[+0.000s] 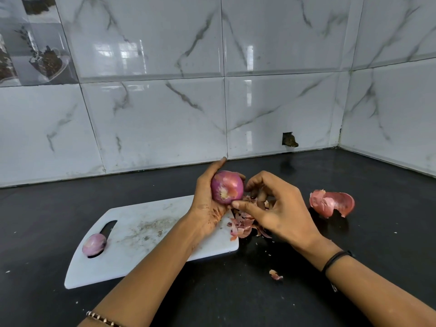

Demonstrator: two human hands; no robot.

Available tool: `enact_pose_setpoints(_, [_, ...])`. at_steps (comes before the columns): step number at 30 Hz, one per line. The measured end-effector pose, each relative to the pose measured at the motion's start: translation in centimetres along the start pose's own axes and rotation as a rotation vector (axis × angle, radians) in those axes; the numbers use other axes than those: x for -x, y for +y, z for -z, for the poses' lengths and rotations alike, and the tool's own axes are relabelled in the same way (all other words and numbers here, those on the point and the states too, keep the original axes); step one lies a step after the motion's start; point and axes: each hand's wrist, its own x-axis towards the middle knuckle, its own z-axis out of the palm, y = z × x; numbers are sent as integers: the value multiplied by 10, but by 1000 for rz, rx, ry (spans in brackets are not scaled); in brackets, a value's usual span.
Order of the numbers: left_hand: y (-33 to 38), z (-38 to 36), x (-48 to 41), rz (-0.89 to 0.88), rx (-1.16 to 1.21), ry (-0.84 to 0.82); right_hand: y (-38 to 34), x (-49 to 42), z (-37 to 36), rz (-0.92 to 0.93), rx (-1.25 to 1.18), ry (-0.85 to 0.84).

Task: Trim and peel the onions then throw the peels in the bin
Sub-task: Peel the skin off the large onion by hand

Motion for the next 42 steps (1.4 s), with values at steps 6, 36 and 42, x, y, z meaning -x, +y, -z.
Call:
enact_pose_setpoints(6, [-3, 0, 0, -57, -77, -49, -3, 2, -1, 47, 40, -21])
enact_pose_setpoints(36, [-6, -8, 2, -268, -288, 49, -1, 0, -4, 185, 57, 19])
enact_pose_setpoints(42, [-7, -7, 2, -240, -244, 49, -4, 0, -2, 144, 31, 58])
